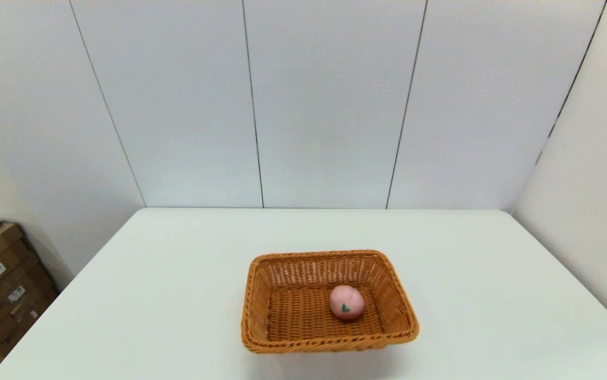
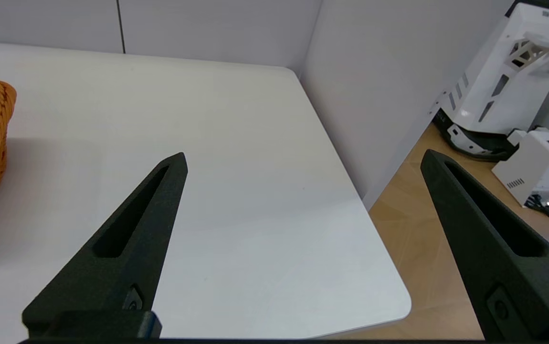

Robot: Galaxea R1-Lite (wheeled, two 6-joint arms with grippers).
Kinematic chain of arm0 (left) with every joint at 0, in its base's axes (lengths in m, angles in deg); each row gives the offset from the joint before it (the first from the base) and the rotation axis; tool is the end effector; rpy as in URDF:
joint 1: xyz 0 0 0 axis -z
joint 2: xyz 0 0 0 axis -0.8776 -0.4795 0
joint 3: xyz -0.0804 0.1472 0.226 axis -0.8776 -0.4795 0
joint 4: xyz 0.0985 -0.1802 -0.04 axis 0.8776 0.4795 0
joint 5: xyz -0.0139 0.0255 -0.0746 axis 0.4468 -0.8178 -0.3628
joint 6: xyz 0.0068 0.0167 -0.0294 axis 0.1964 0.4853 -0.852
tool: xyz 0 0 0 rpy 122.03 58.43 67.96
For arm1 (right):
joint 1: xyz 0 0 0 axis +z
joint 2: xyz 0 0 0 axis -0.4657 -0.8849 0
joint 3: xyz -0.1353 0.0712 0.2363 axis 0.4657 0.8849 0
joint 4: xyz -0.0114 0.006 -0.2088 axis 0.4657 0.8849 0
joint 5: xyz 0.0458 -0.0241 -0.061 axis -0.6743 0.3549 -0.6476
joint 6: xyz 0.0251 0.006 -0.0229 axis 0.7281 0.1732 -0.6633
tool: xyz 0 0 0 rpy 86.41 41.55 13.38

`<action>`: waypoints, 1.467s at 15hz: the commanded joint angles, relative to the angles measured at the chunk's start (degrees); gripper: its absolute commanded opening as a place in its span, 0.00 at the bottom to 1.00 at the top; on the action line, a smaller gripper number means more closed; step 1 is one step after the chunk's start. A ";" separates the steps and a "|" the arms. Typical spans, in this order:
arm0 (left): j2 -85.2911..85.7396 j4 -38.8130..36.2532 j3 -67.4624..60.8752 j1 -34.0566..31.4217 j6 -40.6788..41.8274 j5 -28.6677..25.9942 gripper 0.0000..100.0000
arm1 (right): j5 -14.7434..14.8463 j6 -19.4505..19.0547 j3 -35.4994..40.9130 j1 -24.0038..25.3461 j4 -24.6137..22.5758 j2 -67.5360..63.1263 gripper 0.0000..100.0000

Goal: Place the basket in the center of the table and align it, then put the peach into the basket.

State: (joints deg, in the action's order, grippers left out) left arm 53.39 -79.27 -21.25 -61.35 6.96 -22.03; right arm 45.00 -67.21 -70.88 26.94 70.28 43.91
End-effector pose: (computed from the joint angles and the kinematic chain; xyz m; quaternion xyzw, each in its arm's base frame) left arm 0.0283 0.0012 0.0758 -0.0425 -0.0019 0.0162 0.9990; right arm 0.0336 -0.0097 0.1298 -0.0995 0.0577 -0.1370 0.9839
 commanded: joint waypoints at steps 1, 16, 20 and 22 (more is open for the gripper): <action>0.11 -0.02 0.00 0.00 -0.05 -0.02 1.00 | -3.47 -0.19 2.77 0.82 0.81 4.93 1.00; 0.11 -0.02 0.00 0.00 -0.05 -0.02 1.00 | -14.54 11.77 12.52 0.90 -3.50 13.28 1.00; 0.11 -0.02 0.00 0.00 -0.05 -0.02 1.00 | -14.54 11.77 12.52 0.90 -3.50 13.28 1.00; 0.11 -0.02 0.00 0.00 -0.05 -0.02 1.00 | -14.54 11.77 12.52 0.90 -3.50 13.28 1.00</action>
State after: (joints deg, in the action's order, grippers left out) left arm 53.39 -79.27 -21.25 -61.35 6.98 -22.03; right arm 30.46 -55.42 -58.34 27.83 66.73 57.12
